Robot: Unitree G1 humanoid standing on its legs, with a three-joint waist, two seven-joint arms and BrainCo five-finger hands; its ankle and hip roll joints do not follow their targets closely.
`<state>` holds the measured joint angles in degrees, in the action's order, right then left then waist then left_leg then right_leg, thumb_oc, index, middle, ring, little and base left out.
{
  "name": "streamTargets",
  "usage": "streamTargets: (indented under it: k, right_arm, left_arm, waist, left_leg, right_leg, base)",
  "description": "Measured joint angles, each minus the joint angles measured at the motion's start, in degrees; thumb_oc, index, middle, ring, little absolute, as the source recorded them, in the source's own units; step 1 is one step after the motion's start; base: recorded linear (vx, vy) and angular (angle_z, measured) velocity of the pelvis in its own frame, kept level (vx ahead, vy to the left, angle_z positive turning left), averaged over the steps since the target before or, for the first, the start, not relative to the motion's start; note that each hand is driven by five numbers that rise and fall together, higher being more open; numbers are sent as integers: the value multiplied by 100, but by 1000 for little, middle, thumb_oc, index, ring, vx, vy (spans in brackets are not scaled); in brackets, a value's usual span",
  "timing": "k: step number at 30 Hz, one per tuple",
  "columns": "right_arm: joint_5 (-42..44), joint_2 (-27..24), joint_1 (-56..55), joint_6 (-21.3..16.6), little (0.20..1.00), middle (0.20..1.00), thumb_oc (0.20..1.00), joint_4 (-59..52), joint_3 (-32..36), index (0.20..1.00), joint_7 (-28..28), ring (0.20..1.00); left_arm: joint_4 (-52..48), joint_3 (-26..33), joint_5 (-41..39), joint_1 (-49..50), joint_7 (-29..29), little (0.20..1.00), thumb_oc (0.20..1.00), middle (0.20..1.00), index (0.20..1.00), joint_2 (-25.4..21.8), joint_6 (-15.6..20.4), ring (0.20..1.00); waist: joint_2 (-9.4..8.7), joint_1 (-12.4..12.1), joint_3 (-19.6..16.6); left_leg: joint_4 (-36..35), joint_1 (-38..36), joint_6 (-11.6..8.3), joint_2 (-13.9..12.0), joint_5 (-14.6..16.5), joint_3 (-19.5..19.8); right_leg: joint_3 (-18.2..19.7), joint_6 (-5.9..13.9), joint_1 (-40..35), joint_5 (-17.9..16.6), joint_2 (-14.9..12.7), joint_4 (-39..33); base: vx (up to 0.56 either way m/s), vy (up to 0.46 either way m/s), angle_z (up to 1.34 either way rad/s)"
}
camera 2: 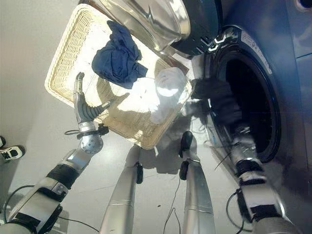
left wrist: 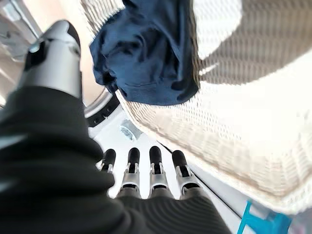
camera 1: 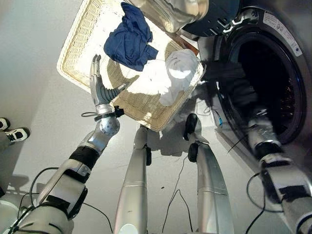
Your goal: Put the clothes into the washing machine.
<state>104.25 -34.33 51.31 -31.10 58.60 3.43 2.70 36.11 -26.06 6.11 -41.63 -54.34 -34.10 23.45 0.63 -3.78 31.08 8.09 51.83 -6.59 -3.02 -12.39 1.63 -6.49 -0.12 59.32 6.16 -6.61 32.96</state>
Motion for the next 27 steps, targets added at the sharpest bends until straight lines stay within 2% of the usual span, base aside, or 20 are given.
streamTargets:
  k: [1, 3, 4, 5, 7, 13, 16, 19, 21, 24, 25, 27]
  right_arm:
    - [2, -11, 23, -274, 200, 200, 200, -130, 103, 200, -117, 200]
    - [-290, -78, 13, -1047, 200, 200, 200, -809, 123, 200, -861, 200]
    - [-603, -131, 69, -1273, 564, 564, 564, -888, 121, 564, -1165, 564]
    - [-917, -209, 94, -1419, 1000, 1000, 1000, -896, 116, 1000, -1419, 1000]
    - [-1370, -329, 257, -1382, 1000, 1000, 1000, -854, 74, 1000, -1656, 1000]
    - [-1253, -649, 974, -322, 1000, 1000, 1000, 660, -242, 1000, -457, 1000]
    - [-1353, -711, 1123, -129, 1000, 1000, 1000, 865, -546, 1000, -351, 1000]
    - [-1914, -689, 1234, -83, 1000, 1000, 1000, 908, -841, 1000, -629, 1000]
    - [-2624, -683, 1275, 27, 1000, 1000, 1000, 939, -1102, 1000, -1196, 1000]
    - [-3785, -663, 1402, 455, 1000, 1000, 1000, 1009, -1570, 1000, -2106, 1000]
    - [-4211, -652, 1443, 750, 1000, 1000, 1000, 1034, -1732, 1000, -2465, 1000]
    - [-4581, -676, 1532, 1092, 1000, 1000, 1000, 1152, -1992, 1000, -2759, 1000]
  left_arm:
    - [-7, -11, 3, 4, -35, 1000, 1000, 1000, 1000, -60, -2, 1000]
    - [100, -260, -1, -134, -118, 1000, 1000, 1000, 1000, -467, -107, 1000]
    - [205, -314, 13, -237, -126, 1000, 1000, 1000, 1000, -561, -188, 1000]
    - [328, -380, 12, -393, -163, 1000, 1000, 1000, 1000, -618, -255, 1000]
    - [597, -471, 27, -715, -171, 1000, 1000, 1000, 1000, -771, -319, 1000]
    - [1697, -901, 216, -1889, 109, 1000, 1000, 1000, 1000, -879, -424, 1000]
    - [1788, -1247, 350, -2160, 201, 1000, 1000, 1000, 1000, -875, -529, 1000]
    - [1884, -1512, 596, -2364, 272, 1000, 1000, 1000, 1000, -857, -651, 1000]
    - [1925, -1837, 703, -2610, 327, 1000, 1000, 1000, 1000, -852, -810, 1000]
    - [2003, -2125, 869, -2933, 399, 1000, 1000, 1000, 1000, -832, -1003, 1000]
    - [2041, -2226, 886, -3073, 435, 1000, 1000, 1000, 1000, -810, -1090, 1000]
    - [2124, -2359, 886, -3245, 490, 1000, 1000, 1000, 1000, -740, -1190, 1000]
  waist:
    - [0, -13, 0]
    - [0, 10, 1]
    - [-1, 18, 1]
    - [-1, 30, 1]
    - [-4, 127, 2]
    - [-11, 161, 6]
    - [-13, 209, 8]
    - [-23, 309, 13]
    - [-23, 325, 13]
    - [-21, 418, 12]
    - [-21, 459, 12]
    - [-21, 467, 11]
  left_leg:
    - [8, 9, -1, -4, 1, 5]
    - [59, 100, -4, -18, 9, 4]
    - [58, 147, -1, -26, 6, -11]
    - [58, 208, 6, -7, 1, -18]
    - [62, 366, 39, 28, -24, -21]
    - [54, 426, 198, 138, -89, -128]
    - [38, 428, 254, 182, -127, -136]
    - [32, 431, 281, 209, -148, -138]
    - [6, 435, 293, 221, -159, -139]
    - [-40, 464, 304, 225, -169, -139]
    - [-40, 508, 311, 227, -176, -141]
    - [-40, 553, 318, 231, -189, -144]
  right_leg:
    - [-4, -5, -2, -11, 7, -9]
    - [-1, 14, 47, -69, 23, -79]
    - [17, 56, 76, -101, 40, -134]
    - [38, 77, 128, -138, 36, -162]
    - [85, 137, 271, -218, 2, -195]
    - [196, 269, 295, -417, -107, -364]
    - [209, 302, 293, -446, -147, -359]
    - [219, 288, 302, -465, -170, -349]
    - [216, 289, 318, -465, -166, -349]
    - [220, 290, 377, -465, -175, -325]
    - [220, 302, 421, -473, -175, -327]
    - [225, 309, 471, -480, -175, -324]
  base:
    - [0, 0, 0]
    - [-20, 13, -6]
    - [-24, 52, -9]
    - [-22, 61, -5]
    - [-14, 46, 0]
    - [10, 9, -3]
    - [0, 0, 0]
    - [0, 0, 0]
    - [-5, 33, -1]
    - [-15, 38, 1]
    - [-15, 32, 0]
    - [-11, 16, 0]
